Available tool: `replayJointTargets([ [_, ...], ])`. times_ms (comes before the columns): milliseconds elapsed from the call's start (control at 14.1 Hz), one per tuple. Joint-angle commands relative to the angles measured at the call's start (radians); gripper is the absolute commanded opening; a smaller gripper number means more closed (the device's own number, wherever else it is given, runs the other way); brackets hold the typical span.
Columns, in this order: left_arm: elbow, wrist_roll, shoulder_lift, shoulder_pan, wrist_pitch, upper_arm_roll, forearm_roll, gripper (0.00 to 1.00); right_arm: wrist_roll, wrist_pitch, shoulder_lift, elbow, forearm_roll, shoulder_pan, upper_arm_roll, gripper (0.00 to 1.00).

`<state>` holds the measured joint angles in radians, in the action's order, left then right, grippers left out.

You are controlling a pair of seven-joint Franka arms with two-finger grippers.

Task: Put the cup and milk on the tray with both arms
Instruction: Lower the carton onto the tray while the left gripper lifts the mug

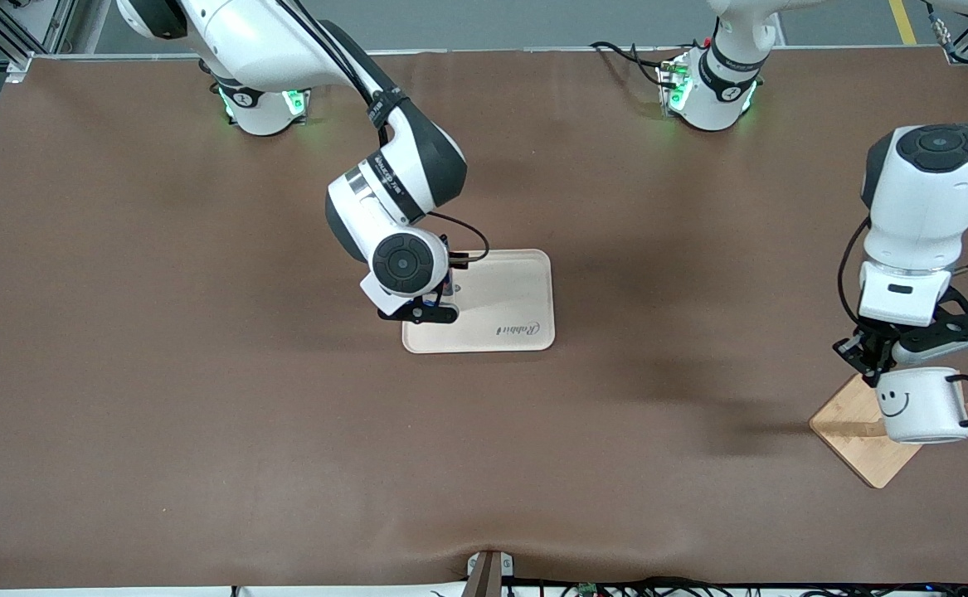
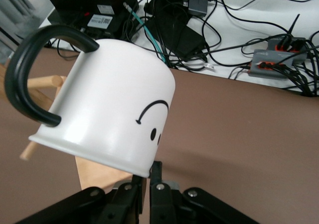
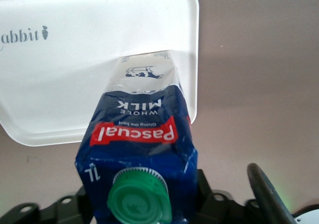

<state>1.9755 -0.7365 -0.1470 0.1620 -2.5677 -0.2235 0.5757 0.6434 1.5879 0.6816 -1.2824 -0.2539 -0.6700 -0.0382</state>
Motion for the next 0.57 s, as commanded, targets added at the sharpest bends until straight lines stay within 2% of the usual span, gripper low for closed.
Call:
replayJointTargets([
  [0,-0.073,-0.066,0.011,0.001,0.195,-0.103,-0.022,0.00,0.004,0.003,-0.002,0.008,-0.015,0.001,-0.009,1.00],
  [213,-0.138,-0.176,-0.011,-0.002,0.335,-0.206,-0.109,0.00,0.004,-0.051,-0.034,0.032,-0.011,0.035,-0.008,1.00],
  [356,-0.148,-0.216,-0.019,-0.005,0.362,-0.249,-0.187,0.00,0.004,-0.138,-0.053,0.116,-0.011,0.084,-0.006,1.00],
  [498,-0.165,-0.225,-0.039,-0.041,0.420,-0.290,-0.203,0.00,0.001,-0.209,-0.062,0.198,-0.007,0.127,-0.014,1.00],
])
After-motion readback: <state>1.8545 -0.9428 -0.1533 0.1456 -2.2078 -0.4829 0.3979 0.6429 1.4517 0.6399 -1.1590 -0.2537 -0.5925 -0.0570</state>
